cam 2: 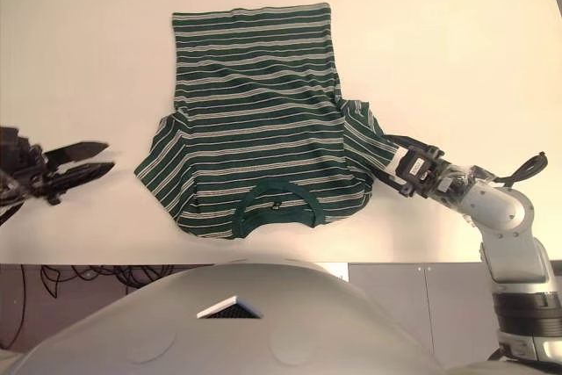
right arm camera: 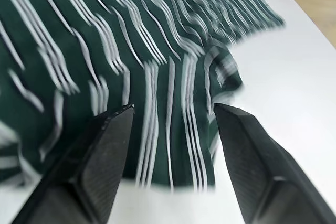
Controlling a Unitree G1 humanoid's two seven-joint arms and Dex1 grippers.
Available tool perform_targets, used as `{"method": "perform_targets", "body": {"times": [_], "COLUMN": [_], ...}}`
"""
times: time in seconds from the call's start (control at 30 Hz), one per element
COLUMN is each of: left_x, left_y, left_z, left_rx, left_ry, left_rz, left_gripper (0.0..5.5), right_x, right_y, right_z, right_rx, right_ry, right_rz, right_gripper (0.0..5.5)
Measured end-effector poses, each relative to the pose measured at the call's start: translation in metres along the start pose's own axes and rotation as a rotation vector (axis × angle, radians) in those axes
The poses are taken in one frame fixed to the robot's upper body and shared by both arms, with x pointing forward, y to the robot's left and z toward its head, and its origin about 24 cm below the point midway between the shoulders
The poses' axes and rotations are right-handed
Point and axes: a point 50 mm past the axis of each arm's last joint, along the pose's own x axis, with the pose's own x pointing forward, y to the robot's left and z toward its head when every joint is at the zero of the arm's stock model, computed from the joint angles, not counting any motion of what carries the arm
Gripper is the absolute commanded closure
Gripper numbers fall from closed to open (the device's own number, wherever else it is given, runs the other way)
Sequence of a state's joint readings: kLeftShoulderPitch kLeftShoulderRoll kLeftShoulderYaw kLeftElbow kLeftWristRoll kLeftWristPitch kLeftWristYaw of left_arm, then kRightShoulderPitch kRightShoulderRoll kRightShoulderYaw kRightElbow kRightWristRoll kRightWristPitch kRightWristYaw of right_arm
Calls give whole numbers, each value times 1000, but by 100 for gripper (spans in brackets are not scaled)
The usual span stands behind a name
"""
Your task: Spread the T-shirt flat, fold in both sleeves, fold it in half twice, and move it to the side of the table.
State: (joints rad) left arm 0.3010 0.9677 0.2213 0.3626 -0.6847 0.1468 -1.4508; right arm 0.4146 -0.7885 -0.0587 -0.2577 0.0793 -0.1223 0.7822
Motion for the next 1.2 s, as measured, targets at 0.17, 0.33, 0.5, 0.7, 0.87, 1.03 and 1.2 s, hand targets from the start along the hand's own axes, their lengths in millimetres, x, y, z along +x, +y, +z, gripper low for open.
{"method": "perform_targets", "body": {"times": [0.17,0.33,0.5,0.7,0.87,1.03,1.2], "left_x": [-4,16,39,56,63,64,67], "left_y": [1,8,7,-7,-15,-14,-19], "left_z": [-25,-22,-19,-17,-15,-14,-9], "left_rx": [-53,-13,2,2,-16,-32,-94], "left_ry": [159,159,117,138,159,170,134], "left_rz": [31,35,-6,-64,-84,-67,-120], "left_gripper": [292,292,311,406,490,547,547], "right_x": [5,4,7,7,6,6,7], "right_y": [1,1,5,6,5,4,4], "right_z": [4,2,-1,-1,1,1,1], "right_rx": [-2,3,26,27,22,21,20], "right_ry": [-14,-12,-25,-24,-26,-28,-28], "right_rz": [9,1,-3,-2,-8,-8,-9], "right_gripper": [269,269,269,269,269,269,269]}}
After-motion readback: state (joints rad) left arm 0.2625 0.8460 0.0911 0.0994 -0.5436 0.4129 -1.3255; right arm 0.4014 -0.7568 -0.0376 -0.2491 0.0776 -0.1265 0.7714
